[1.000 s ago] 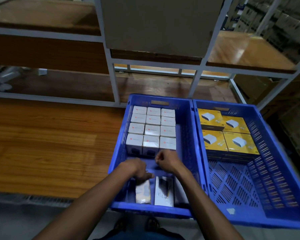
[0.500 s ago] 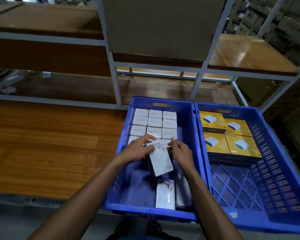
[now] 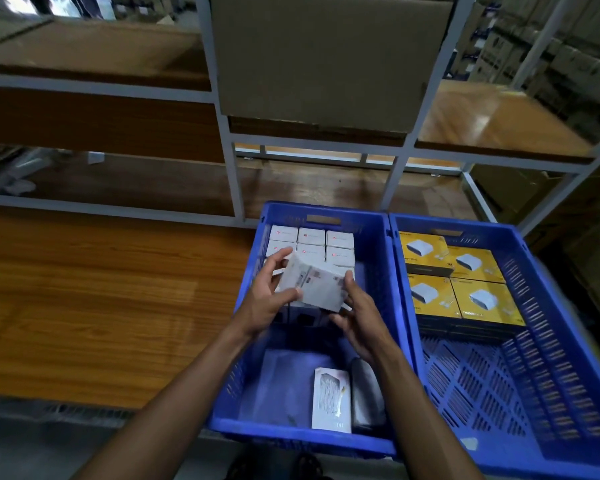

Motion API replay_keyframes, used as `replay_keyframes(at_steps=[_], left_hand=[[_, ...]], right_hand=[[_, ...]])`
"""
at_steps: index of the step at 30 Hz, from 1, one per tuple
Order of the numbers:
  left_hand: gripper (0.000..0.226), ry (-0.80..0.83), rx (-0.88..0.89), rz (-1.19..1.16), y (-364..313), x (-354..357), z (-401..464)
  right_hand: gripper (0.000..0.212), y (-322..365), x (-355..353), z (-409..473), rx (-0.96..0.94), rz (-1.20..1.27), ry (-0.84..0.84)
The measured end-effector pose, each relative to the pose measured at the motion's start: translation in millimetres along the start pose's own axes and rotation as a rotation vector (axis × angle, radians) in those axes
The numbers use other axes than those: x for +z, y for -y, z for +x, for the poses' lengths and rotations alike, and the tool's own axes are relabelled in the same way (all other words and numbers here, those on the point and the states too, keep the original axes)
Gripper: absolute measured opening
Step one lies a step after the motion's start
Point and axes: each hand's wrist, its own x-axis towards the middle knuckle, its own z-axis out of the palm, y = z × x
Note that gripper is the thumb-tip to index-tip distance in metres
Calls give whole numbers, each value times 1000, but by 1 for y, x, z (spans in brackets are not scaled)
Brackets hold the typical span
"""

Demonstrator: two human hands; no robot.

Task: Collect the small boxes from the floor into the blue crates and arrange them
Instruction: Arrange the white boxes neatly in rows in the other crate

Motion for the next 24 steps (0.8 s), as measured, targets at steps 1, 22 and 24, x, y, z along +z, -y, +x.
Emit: replay_keyframes(at_steps=[1,22,24], left_hand=[[76,38,33,66,0,0,-1],[76,410,-341,-163,-13,11,-16],[74,395,-334,-148,-13,12,-16]], right_hand=[[55,0,0,1,-2,23,-2],[55,3,-5,5,-198,69,247],[49,2,-6,5,-201,76,237]])
